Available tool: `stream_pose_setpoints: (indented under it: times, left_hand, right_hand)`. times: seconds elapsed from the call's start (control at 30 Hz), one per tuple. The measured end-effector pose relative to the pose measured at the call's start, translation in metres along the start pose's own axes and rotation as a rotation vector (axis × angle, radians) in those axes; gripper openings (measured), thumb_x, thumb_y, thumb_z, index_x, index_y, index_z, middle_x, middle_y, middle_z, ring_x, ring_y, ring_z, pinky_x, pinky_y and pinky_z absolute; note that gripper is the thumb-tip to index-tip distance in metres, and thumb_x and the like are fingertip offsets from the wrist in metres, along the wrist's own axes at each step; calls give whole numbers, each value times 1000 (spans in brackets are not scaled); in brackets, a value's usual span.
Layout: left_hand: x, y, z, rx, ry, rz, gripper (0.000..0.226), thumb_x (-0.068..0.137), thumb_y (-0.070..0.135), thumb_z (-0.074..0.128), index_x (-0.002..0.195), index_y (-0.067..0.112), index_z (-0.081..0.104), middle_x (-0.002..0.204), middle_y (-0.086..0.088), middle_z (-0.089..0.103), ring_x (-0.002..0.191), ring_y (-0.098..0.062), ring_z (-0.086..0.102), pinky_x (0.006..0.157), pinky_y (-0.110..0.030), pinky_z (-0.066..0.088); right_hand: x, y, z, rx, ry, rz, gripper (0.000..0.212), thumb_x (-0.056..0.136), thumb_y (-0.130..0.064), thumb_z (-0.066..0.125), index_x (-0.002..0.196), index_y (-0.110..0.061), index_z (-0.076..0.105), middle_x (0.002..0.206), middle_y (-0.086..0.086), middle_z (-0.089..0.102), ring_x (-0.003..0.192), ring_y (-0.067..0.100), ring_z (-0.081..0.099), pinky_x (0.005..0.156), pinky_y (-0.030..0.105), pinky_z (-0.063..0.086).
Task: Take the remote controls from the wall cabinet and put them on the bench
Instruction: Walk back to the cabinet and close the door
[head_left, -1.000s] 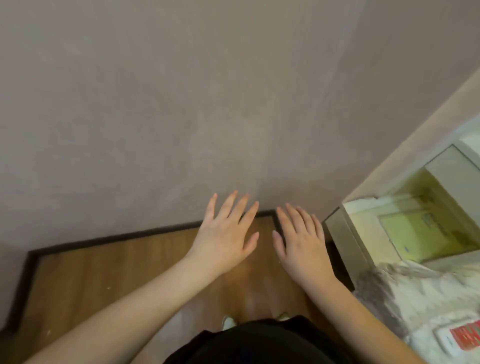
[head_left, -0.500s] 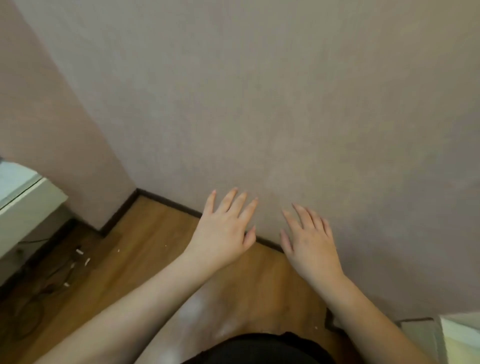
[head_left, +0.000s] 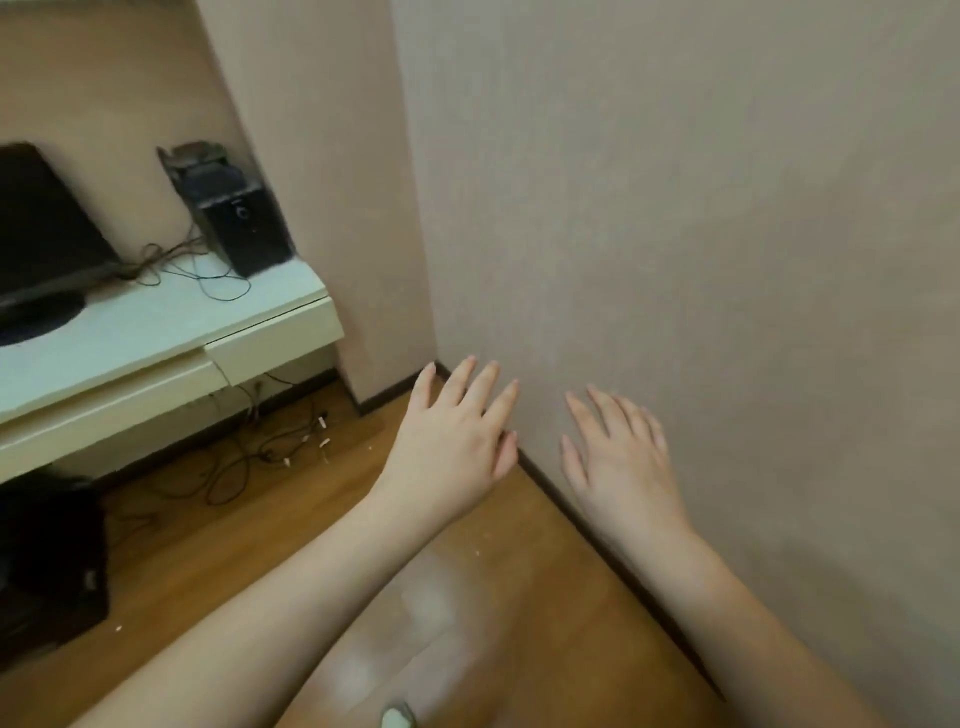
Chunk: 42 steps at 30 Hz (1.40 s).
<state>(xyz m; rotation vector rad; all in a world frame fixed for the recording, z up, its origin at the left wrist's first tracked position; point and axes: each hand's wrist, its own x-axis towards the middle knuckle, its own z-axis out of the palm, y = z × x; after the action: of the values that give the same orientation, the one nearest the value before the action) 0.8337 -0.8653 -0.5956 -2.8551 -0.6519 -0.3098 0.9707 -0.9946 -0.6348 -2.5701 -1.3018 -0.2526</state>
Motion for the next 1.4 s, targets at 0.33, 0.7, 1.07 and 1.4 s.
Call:
stream_pose_setpoints:
  times: [0.33, 0.7, 1.07, 1.4]
  left_hand:
    - [-88, -118, -38, 59, -17, -438, 55, 92, 47, 37, 139, 22, 48, 152, -8, 40, 142, -28, 32, 108, -53, 34]
    - [-203, -266, -92, 167, 4, -781, 59, 96, 51, 27, 150, 27, 26, 160, -6, 23, 148, -26, 13, 118, -52, 15]
    - [-267, -381, -150, 266, 54, -996, 58, 96, 50, 30, 150, 28, 27, 157, -2, 28, 147, -23, 18, 118, -49, 17]
    - [-246, -457, -176, 360, 116, -1057, 56, 96, 48, 28, 149, 29, 25, 156, 0, 29, 146, -21, 18, 117, -49, 17]
  right_hand:
    - [47, -149, -8, 96, 4, -354, 55, 89, -41, 33, 133, -17, 55, 138, 10, 55, 124, 32, 53, 105, 47, 40]
    - [64, -375, -20, 149, 12, -712, 60, 90, -46, 26, 138, -19, 49, 143, 9, 49, 129, 29, 47, 108, 45, 35]
    - [80, -535, -44, 164, 83, -931, 52, 98, -46, 34, 145, -25, 36, 151, 2, 39, 139, 22, 35, 115, 40, 24]
    - [150, -624, -66, 246, 143, -1032, 53, 99, -43, 31, 149, -28, 28, 155, -3, 30, 143, 18, 27, 117, 40, 22]
